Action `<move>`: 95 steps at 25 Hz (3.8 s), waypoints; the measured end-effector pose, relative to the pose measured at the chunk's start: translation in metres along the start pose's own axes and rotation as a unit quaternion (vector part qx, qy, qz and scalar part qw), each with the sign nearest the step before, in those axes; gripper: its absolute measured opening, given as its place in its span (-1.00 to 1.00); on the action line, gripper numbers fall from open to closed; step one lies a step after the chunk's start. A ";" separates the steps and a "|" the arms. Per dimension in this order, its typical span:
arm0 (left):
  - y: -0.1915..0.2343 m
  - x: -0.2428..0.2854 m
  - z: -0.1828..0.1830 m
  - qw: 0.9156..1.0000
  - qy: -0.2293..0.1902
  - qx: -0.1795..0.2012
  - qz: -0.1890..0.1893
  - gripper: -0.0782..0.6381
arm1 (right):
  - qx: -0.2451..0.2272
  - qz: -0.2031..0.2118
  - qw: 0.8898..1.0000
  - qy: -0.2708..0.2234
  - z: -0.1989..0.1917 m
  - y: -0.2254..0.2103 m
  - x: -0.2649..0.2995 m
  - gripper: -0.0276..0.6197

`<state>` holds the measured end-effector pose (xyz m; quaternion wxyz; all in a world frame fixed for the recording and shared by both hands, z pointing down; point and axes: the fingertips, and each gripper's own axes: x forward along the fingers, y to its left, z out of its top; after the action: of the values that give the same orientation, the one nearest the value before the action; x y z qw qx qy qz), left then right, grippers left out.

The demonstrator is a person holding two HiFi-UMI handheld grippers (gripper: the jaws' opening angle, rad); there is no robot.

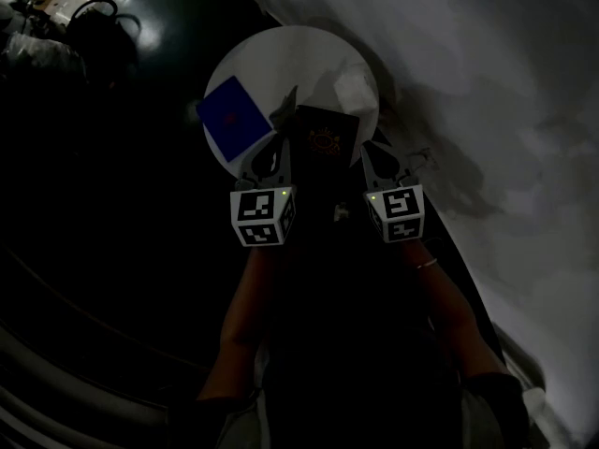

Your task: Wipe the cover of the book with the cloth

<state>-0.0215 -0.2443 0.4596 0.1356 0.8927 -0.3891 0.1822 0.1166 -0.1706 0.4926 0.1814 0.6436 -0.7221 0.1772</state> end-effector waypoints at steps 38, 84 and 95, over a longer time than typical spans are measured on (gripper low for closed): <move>-0.049 0.128 -0.085 0.950 0.203 0.109 -0.212 -0.71 | 0.107 -0.075 0.982 0.136 -0.073 0.050 0.057 -0.82; -0.082 0.084 -0.119 0.935 0.234 0.126 -0.236 -0.71 | 0.163 -0.124 0.970 0.131 -0.094 0.035 0.010 -0.82; 0.009 0.067 -0.124 0.956 0.232 0.071 -0.164 -0.71 | 0.123 -0.098 0.975 0.156 -0.089 0.068 0.040 -0.82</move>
<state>-0.0126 -0.2459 0.6006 0.1861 0.8849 -0.1809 0.3868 0.0475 -0.1539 0.5885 0.2273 0.6931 -0.5911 0.3442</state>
